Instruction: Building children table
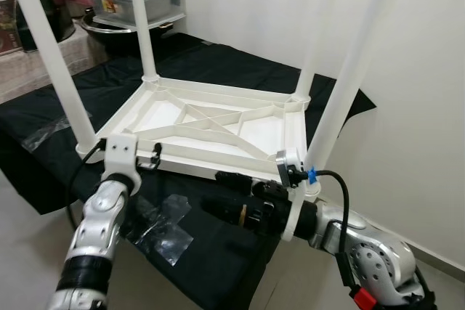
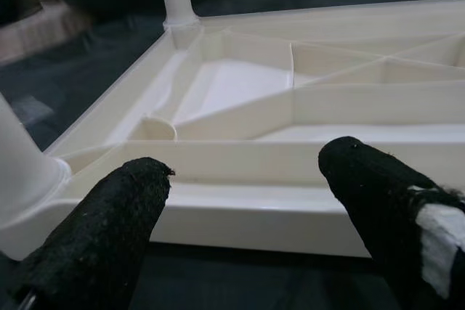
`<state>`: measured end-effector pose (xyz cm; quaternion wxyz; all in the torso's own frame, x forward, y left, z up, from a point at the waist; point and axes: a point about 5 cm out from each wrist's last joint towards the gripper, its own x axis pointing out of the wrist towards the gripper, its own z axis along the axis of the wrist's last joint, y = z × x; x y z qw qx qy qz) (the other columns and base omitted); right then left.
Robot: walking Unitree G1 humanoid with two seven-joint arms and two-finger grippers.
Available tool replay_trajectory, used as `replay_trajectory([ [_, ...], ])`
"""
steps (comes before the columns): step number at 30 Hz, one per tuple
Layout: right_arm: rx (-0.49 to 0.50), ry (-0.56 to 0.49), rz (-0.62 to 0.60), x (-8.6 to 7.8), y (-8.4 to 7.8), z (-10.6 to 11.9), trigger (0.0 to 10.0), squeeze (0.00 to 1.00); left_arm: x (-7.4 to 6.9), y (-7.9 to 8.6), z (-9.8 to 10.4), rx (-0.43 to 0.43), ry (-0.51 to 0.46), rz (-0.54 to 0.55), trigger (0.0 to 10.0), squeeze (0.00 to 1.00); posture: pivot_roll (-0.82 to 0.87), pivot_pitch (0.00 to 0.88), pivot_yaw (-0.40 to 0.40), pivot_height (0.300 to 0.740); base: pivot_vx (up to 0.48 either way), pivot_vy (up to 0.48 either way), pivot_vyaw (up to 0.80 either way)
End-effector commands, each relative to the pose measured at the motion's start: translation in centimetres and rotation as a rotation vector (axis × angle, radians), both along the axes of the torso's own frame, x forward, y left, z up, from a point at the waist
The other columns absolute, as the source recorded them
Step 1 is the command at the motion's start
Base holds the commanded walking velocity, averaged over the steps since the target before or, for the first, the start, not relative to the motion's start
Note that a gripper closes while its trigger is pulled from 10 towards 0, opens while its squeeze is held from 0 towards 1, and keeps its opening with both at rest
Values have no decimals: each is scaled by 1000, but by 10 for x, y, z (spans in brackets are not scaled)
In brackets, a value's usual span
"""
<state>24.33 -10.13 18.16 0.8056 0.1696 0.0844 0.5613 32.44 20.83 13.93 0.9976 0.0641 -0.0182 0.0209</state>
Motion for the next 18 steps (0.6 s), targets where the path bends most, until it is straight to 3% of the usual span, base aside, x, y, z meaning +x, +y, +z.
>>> replay_trajectory([
  [1,-4,-23,-6,-3,-7,5,10000,0,-12,-9,10,4,-50,-37,10000,0,1,0,-55,740,0,0,0],
  [2,-4,-23,-6,-3,-7,5,10000,0,-12,-9,10,4,-50,-37,10000,0,1,0,-55,740,0,0,0],
  [4,-79,-180,-250,14,-12,13,10000,0,-39,-22,17,26,-95,-90,10000,0,7,0,-59,740,0,0,0],
  [5,-79,-180,-250,14,-12,13,10000,0,-39,-22,17,26,-95,-90,10000,0,7,0,-59,740,0,0,0],
  [6,-144,-281,-394,24,-14,17,10000,0,-49,-27,17,26,-103,-105,10000,0,10,0,-62,740,0,0,0],
  [7,-162,-334,-460,28,-13,20,10000,0,-58,-31,17,19,-103,-110,10000,0,23,0,-71,740,0,0,0],
  [11,-160,-393,-489,26,-6,24,10000,0,-70,-35,15,24,-100,-114,10000,0,35,0,-76,740,0,0,0],
  [13,-149,-448,-468,17,4,27,10000,0,-77,-36,13,30,-93,-110,10000,0,43,0,-80,740,0,0,0],
  [18,-122,-472,-441,8,12,33,10000,0,-81,-34,16,26,-101,-88,10000,0,44,0,-86,740,0,0,0],
])
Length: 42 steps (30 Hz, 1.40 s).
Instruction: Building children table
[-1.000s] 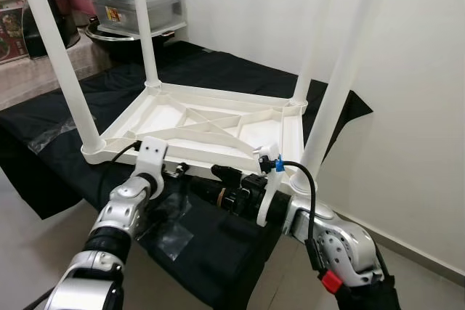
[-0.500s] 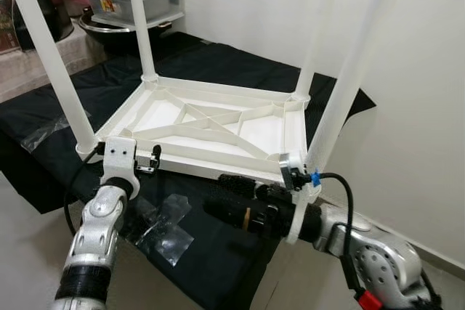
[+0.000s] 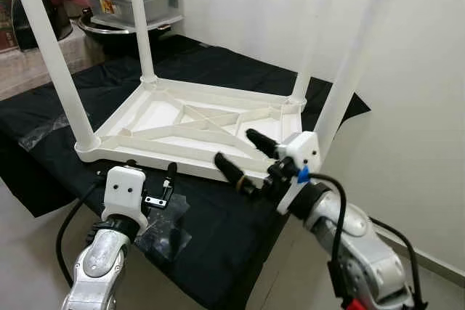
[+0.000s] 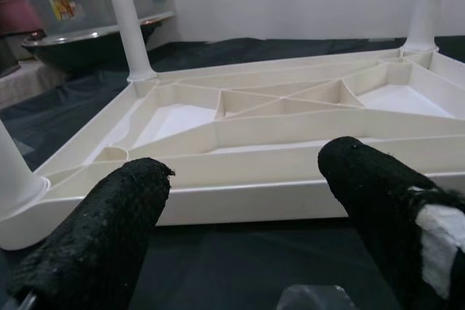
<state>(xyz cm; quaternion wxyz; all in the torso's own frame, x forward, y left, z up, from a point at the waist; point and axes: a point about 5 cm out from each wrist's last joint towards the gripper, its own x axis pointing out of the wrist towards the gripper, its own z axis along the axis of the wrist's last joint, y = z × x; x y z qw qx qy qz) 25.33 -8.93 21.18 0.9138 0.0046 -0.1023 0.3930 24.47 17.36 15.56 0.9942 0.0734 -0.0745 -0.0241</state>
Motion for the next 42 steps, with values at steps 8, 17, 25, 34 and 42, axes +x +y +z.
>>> replay_trajectory([
  [8,-46,-148,-184,4,-10,3,10000,0,-9,-4,6,-1,14,1,10000,0,46,0,-88,740,0,0,0],
  [17,-60,-127,-261,8,-14,-7,10000,0,-10,-6,7,10,17,-6,10000,0,48,0,-86,740,0,0,0],
  [25,-55,-135,-293,10,-14,-11,10000,0,-8,-9,8,13,24,-16,10000,0,46,0,-83,740,-78,0,0],
  [34,-50,-128,-306,10,-14,-13,10000,0,-6,-11,9,22,17,-19,10000,0,44,0,-84,740,-185,0,0],
  [42,-45,-124,-306,10,-14,-13,10000,0,-6,-18,8,27,18,-50,10000,0,40,0,-83,740,0,-199,0],
])
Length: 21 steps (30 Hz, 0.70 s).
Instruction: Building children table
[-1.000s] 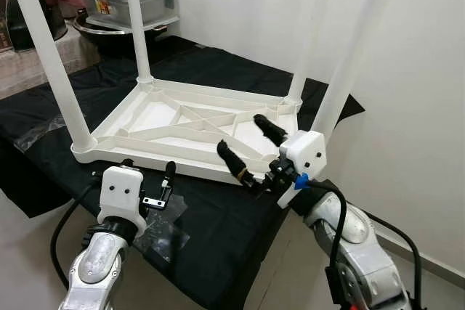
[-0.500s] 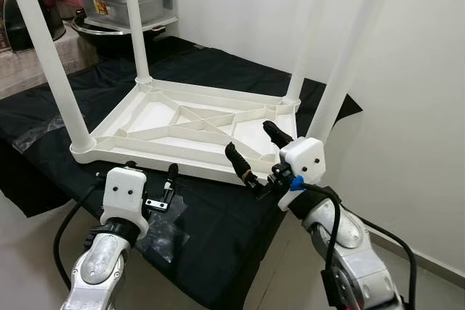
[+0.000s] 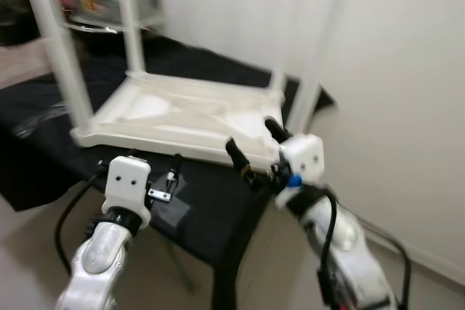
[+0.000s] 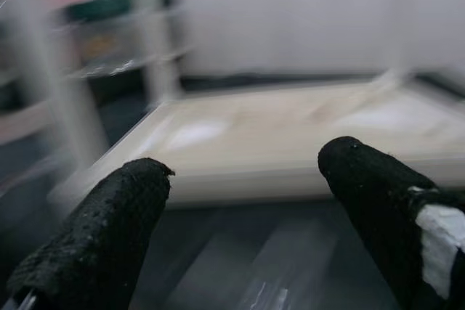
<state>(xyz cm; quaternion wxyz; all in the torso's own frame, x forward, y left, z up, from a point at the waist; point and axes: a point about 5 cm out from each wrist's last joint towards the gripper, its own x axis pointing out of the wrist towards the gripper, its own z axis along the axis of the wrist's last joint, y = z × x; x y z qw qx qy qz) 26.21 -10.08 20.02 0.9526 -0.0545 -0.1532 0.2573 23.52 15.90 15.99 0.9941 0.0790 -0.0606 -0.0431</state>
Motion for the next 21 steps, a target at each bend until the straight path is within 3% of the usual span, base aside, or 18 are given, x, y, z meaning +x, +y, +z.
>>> replay_trajectory([
  [1,-3,8,-13,1,-3,-1,10000,0,4,-3,4,12,-12,-15,10000,0,40,0,-83,740,0,-480,0],
  [13,17,16,-62,2,-8,-2,10000,0,4,-4,2,26,-5,-17,10000,0,38,0,-85,740,0,0,0],
  [21,32,19,-108,5,-16,-1,10000,0,4,-5,0,31,0,-18,10000,0,33,0,-82,740,0,-480,0],
])
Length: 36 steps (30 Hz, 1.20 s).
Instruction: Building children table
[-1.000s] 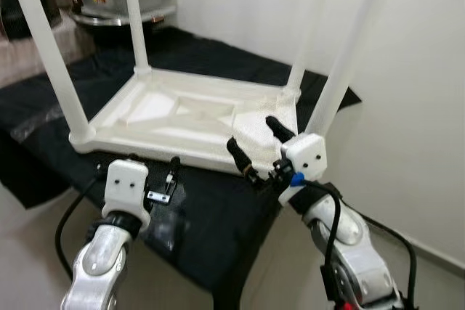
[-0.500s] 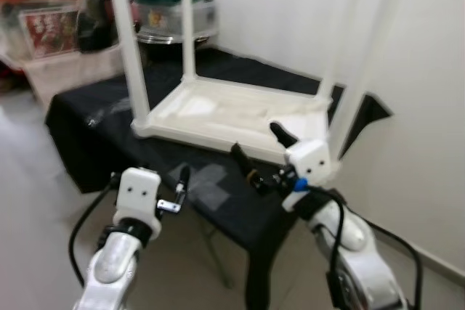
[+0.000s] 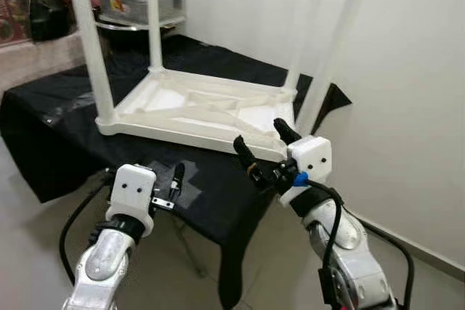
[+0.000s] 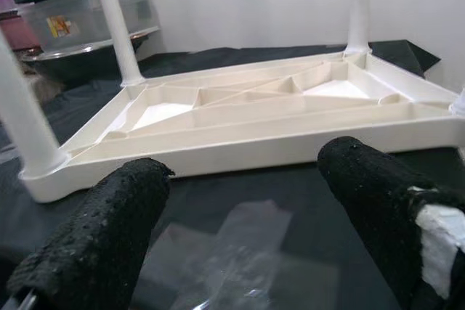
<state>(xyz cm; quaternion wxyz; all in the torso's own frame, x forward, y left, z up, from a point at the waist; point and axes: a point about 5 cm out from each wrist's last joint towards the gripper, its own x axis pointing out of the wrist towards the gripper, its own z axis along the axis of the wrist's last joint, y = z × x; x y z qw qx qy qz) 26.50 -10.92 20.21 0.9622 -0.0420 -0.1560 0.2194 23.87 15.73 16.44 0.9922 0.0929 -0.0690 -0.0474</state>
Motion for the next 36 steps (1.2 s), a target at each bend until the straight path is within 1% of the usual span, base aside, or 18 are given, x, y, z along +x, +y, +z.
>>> replay_trajectory([
  [1,-5,22,-36,2,-8,-3,10000,0,1,-4,-5,4,19,-11,10000,0,33,0,-82,740,0,0,0],
  [7,-7,24,-38,2,-8,-4,10000,0,2,-4,-5,3,18,-10,10000,0,32,0,-83,740,0,0,0],
  [10,-7,26,-39,2,-8,-4,10000,0,3,-4,-5,2,17,-7,10000,0,32,0,-83,740,0,-480,0],
  [23,11,39,-58,3,-12,-5,10000,0,4,-6,-5,1,19,-1,10000,0,28,0,-84,740,0,0,0],
  [27,4,65,-108,8,-18,-8,10000,0,5,-7,-4,-3,14,3,10000,0,27,0,-84,740,0,0,0],
  [30,1,67,-112,8,-18,-8,10000,0,5,-7,-4,-3,14,3,10000,0,26,0,-85,740,0,0,0],
  [34,9,77,-121,9,-20,-9,10000,0,5,-7,-4,-4,13,5,10000,0,27,0,-85,740,0,-480,0],
  [36,14,81,-124,10,-20,-10,10000,0,5,-7,-4,-8,8,2,10000,0,28,0,-85,740,0,0,0],
])
